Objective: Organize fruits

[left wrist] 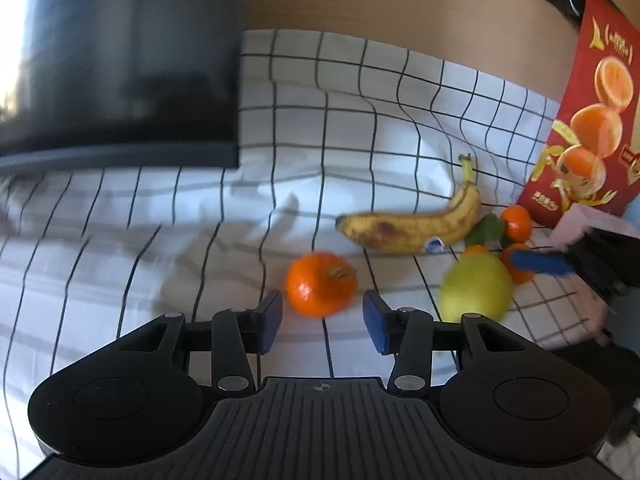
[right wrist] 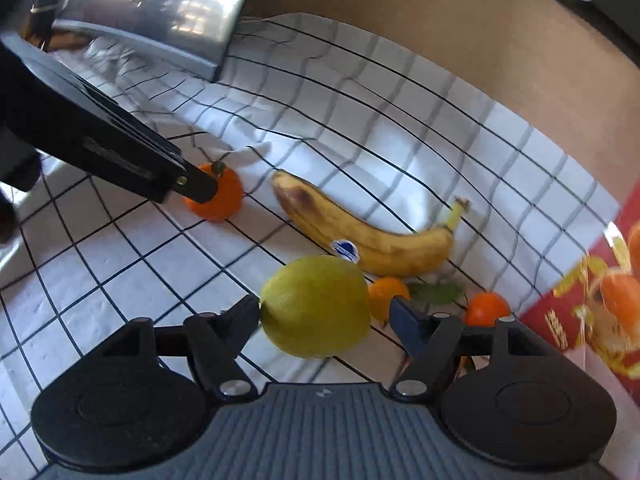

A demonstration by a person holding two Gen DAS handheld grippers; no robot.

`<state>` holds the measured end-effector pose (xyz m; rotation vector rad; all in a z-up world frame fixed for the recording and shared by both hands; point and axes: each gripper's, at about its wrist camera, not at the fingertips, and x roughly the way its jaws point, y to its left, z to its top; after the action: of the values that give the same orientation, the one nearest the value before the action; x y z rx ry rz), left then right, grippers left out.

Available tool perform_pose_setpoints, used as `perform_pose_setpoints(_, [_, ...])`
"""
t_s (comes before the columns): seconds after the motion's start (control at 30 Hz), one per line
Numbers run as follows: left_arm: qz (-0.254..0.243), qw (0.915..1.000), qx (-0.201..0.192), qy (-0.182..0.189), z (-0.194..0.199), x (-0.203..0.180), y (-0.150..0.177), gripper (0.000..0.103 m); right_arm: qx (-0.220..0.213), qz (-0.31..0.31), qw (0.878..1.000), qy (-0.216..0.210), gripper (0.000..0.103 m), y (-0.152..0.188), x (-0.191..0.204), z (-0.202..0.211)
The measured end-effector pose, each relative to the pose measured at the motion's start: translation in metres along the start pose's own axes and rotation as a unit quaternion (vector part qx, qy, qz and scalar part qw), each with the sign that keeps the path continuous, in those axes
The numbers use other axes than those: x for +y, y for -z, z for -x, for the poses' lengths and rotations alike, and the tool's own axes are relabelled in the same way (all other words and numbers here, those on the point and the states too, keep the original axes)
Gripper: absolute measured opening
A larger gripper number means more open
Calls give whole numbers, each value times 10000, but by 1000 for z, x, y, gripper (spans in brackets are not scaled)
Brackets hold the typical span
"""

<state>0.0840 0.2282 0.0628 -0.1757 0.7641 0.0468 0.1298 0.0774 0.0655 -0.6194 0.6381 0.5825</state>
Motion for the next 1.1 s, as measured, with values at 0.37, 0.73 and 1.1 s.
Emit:
perform_pose_setpoints(0.37, [-180,9973,170,698,8,-29,22,49,-360,-284,9970,619,71,-8,-27,2])
perform_pose_setpoints(0.73, [-1985,9763,-641,586,-47,-104,5,52,-200,-881,9947,484,72,-9,-68,0])
perform_pose_setpoints(1.1, [-2475,9619,-720,909,-77,-135,-15,66,-208,-1625,9844,638,68,-3,-128,32])
